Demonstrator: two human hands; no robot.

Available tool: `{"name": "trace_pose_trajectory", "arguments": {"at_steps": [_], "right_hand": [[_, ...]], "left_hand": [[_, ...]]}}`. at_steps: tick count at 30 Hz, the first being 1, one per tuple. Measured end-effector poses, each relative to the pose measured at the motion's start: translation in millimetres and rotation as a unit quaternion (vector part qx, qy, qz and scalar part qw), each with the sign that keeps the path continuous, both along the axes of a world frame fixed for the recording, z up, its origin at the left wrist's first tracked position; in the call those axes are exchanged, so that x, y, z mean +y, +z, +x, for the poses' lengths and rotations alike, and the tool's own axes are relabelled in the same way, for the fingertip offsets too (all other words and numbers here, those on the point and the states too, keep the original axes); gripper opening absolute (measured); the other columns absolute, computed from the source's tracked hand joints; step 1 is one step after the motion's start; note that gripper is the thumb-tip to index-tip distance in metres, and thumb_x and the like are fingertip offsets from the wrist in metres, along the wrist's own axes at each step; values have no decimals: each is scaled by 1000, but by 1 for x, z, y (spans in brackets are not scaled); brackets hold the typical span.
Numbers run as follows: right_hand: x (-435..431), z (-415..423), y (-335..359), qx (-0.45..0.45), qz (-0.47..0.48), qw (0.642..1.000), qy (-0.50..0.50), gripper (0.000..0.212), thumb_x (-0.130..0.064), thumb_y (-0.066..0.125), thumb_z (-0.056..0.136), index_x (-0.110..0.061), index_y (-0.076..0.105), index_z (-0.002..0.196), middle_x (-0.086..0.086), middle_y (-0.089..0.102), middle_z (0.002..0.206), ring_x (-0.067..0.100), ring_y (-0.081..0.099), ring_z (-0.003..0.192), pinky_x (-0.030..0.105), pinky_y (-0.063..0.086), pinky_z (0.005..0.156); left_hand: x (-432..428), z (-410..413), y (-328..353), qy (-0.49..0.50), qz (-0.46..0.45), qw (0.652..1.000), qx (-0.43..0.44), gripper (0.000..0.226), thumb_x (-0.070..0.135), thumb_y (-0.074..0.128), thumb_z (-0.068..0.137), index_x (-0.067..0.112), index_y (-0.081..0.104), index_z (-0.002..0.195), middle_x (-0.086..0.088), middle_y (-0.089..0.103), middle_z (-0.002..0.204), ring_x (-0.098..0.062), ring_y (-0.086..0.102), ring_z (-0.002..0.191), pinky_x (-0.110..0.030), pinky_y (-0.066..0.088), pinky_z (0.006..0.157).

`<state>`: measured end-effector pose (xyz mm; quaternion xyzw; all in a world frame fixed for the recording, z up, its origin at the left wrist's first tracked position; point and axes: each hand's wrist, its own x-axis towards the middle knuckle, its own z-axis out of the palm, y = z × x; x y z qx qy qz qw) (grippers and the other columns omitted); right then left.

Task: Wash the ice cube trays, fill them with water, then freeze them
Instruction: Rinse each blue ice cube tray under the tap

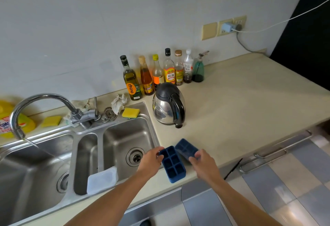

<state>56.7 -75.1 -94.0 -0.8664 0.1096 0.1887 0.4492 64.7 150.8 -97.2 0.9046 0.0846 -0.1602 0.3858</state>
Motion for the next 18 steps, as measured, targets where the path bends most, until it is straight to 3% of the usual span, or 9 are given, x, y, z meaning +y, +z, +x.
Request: {"name": "trace_pose_trajectory", "arguments": {"at_steps": [3, 6, 8, 13, 18], "right_hand": [[-8, 15, -8, -4, -27, 999, -28, 24, -29, 58, 98, -20, 41, 112, 1, 63, 96, 18, 66, 78, 26, 48, 59], [-10, 22, -17, 52, -22, 998, -38, 25, -29, 54, 101, -22, 34, 114, 8, 63, 96, 21, 64, 61, 26, 49, 46], [-9, 24, -25, 76, -21, 996, -33, 22, -28, 52, 102, -18, 37, 116, 12, 63, 93, 19, 61, 49, 23, 47, 40], [-6, 34, -33, 88, 18, 993, -71, 18, -18, 47, 104, -11, 47, 121, 17, 66, 92, 22, 61, 50, 24, 47, 40], [-3, 38, -23, 61, 34, 990, -121, 15, -6, 49, 99, -8, 57, 112, 18, 69, 72, 23, 58, 48, 27, 45, 41]], "left_hand": [[2, 1, 1, 4, -21, 1000, 6, 31, 19, 54, 103, 23, 61, 134, 4, 67, 115, -13, 67, 98, -27, 57, 84], [5, -1, 3, 21, -49, 998, 20, 35, 22, 54, 104, 21, 57, 139, 4, 65, 116, -10, 70, 86, -15, 52, 63], [9, -3, 4, 39, -77, 996, 28, 37, 23, 52, 104, 19, 54, 141, 4, 64, 118, -9, 72, 78, -14, 52, 59], [22, 2, 8, 45, -122, 990, 53, 23, 27, 50, 105, 21, 63, 123, 1, 70, 115, -11, 75, 76, -32, 63, 75], [31, 9, 9, 33, -157, 984, 76, 17, 29, 51, 104, 21, 65, 111, 2, 72, 104, -13, 76, 77, -28, 62, 71]]}}
